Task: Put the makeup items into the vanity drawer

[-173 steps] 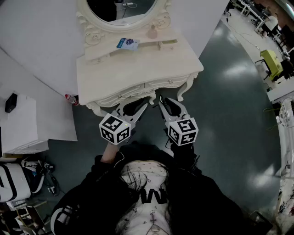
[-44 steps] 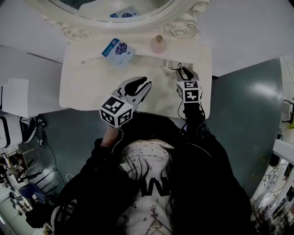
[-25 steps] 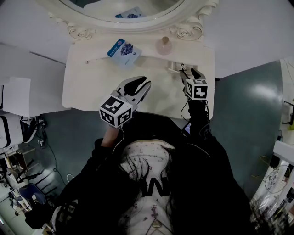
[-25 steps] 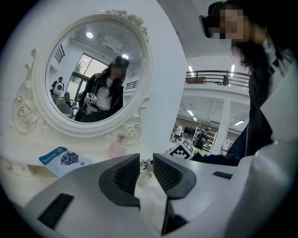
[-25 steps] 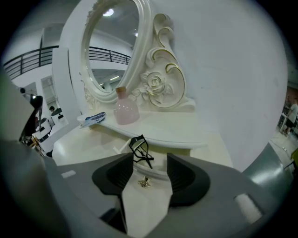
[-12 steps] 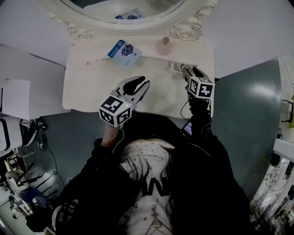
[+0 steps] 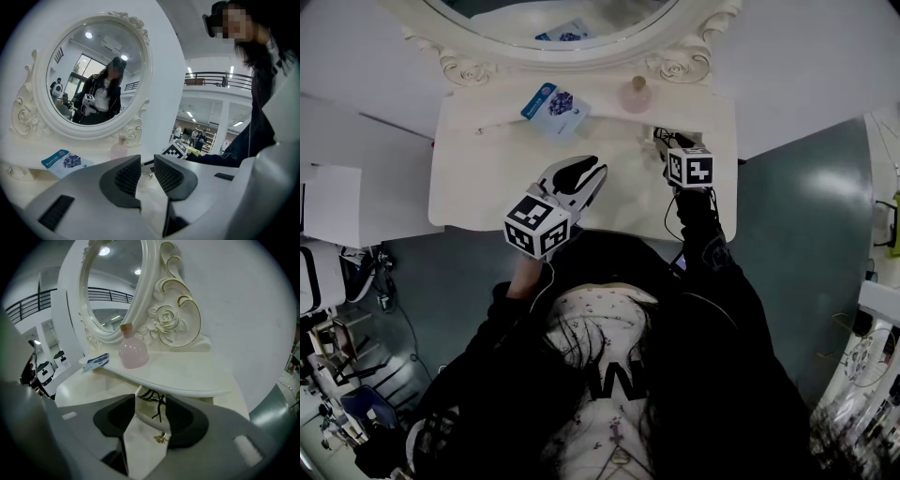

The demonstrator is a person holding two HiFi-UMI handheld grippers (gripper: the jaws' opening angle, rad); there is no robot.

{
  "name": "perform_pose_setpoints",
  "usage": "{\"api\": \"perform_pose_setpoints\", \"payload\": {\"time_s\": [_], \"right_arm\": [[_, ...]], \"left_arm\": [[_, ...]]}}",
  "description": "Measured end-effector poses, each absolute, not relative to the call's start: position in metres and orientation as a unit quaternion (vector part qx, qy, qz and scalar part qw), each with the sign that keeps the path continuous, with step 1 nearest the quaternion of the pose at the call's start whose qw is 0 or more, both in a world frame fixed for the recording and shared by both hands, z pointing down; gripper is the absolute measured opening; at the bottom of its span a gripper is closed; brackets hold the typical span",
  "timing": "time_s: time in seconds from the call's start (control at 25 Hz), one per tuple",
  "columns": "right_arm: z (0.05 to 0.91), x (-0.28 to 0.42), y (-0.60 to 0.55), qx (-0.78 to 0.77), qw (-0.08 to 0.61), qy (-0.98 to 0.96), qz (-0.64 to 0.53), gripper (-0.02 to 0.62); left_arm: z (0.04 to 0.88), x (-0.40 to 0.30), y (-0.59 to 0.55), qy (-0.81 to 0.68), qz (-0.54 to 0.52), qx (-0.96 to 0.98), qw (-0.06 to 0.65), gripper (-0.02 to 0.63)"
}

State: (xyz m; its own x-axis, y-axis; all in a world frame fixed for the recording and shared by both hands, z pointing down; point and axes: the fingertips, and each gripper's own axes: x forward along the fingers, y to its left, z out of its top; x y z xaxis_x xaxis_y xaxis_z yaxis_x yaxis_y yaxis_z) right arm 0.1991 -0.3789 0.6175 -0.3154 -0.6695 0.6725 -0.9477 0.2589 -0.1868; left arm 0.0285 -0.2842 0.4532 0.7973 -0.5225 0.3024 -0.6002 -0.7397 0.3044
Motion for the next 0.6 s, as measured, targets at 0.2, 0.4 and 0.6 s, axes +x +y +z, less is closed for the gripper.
{"api": "perform_pose_setpoints", "payload": {"time_s": [0.2, 0.4, 0.6], "right_arm": [[0.617, 0.208, -0.38, 0.567, 0.243, -0.735, 0.282, 0.213], [0.603, 0.204, -0.376, 0.57, 0.212, -0.741, 0.285, 0.213], [0.584, 0.196, -0.366, 0.572, 0.178, -0.749, 0.284, 0.213]], "left_arm": [[0.454, 0.021, -0.285, -0.31, 0.096, 0.925, 0.198, 0.087], [0.454, 0.015, -0.285, -0.312, 0.091, 0.924, 0.199, 0.087], [0.451, 0.013, -0.283, -0.304, 0.089, 0.928, 0.198, 0.087]]}}
